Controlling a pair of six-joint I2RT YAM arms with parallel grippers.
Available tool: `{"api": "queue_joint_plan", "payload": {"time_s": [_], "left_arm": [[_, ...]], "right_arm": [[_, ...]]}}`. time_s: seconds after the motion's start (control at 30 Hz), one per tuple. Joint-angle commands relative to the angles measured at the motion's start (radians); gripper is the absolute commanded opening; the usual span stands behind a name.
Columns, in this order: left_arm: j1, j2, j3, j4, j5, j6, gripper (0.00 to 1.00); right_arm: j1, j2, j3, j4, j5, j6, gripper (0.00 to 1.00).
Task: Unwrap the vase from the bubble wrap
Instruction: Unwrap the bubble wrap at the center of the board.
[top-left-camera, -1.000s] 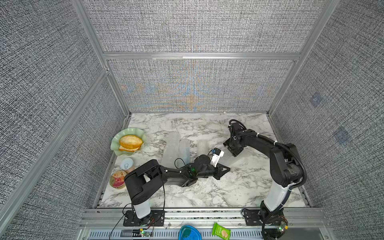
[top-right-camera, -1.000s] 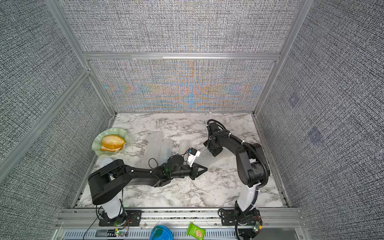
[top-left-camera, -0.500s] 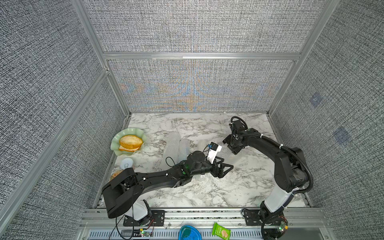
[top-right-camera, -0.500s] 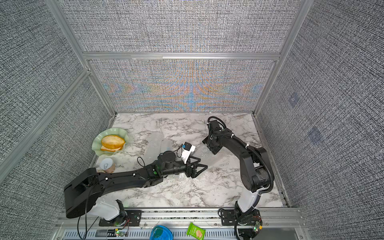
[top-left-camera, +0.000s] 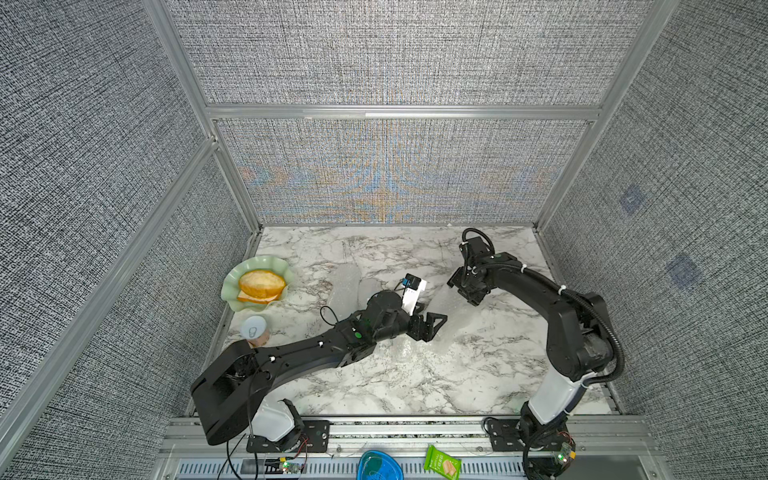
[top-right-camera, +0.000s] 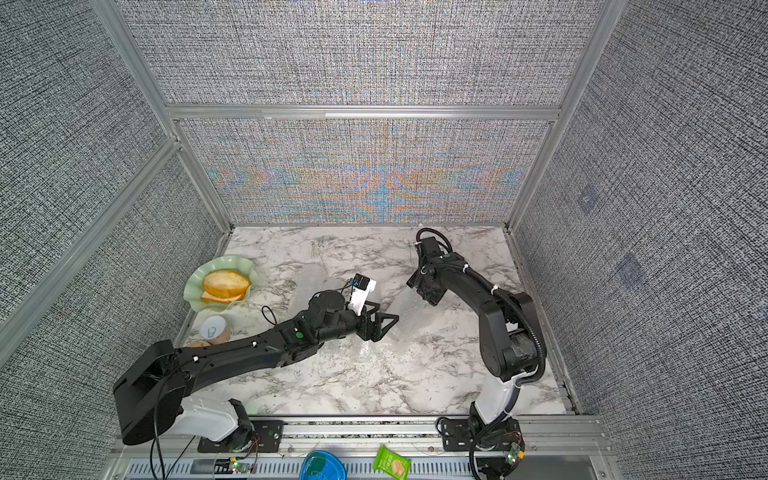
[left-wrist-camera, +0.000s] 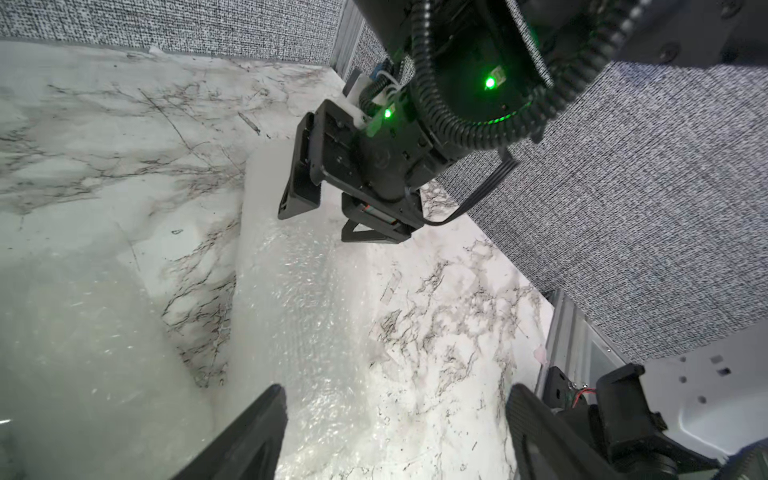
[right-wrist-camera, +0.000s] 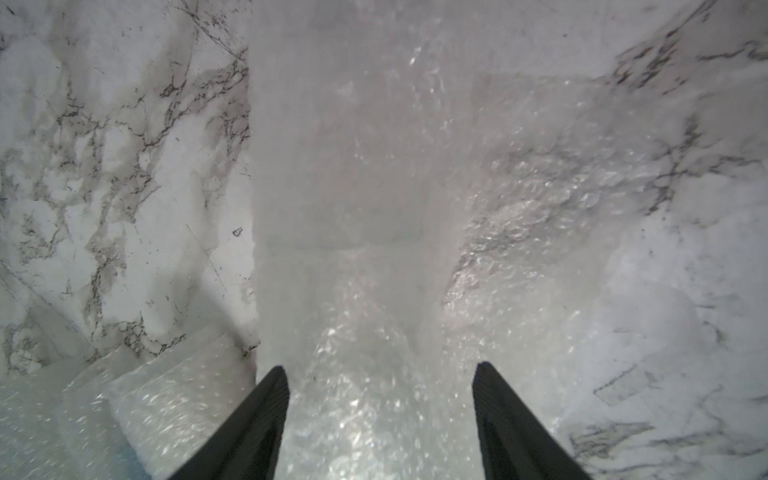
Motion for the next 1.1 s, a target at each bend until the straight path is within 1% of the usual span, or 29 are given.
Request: {"api": "queue_joint_plan", "payload": {"time_s": [0.0,0.1,0.17,0.3,0.37,0.5,0.6,0.77,0.93,1.07], "left_arm": [[0.004,0.052,0.062,-0.104,-0.031,0.04,0.85],[0.006,0.119,0.14,-0.196,-0.058,0.058,0.85],[0.006,0.169,0.21,-0.271,-0.072,0.076,0.85],[0.005,0.296,0.384,-0.437,-0.09,0.147,0.86],[0.003,0.353,0.452,-0.497,-0.111,0.162,0.87],[0.001,0.463,0.586,-0.594,-0.144,0.191,0.88],[-0.005,0.529,0.671,-0.649,-0.16,0.203,0.89],[-0.027,0.65,0.8,-0.745,-0.231,0.234,0.9],[-0.045,0.731,0.904,-0.827,-0.302,0.256,0.9],[-0.046,0.782,0.988,-0.908,-0.38,0.208,0.9]], "right_arm": [[-0.019,-0.032,0.0,-0.017,-0.005,-0.039,0.69],[-0.052,-0.09,-0.026,0.023,-0.046,-0.05,0.71],[-0.074,-0.135,-0.047,0.041,-0.05,-0.065,0.74],[-0.126,-0.221,-0.097,0.041,-0.04,-0.098,0.78],[-0.154,-0.26,-0.129,0.038,-0.036,-0.116,0.8],[-0.185,-0.34,-0.205,0.04,-0.021,-0.157,0.86],[-0.194,-0.385,-0.257,0.032,0.002,-0.18,0.89],[-0.197,-0.436,-0.339,0.04,0.007,-0.196,0.91],[-0.199,-0.468,-0.436,0.079,-0.035,-0.184,0.91],[-0.212,-0.474,-0.5,0.124,-0.076,-0.181,0.9]]}}
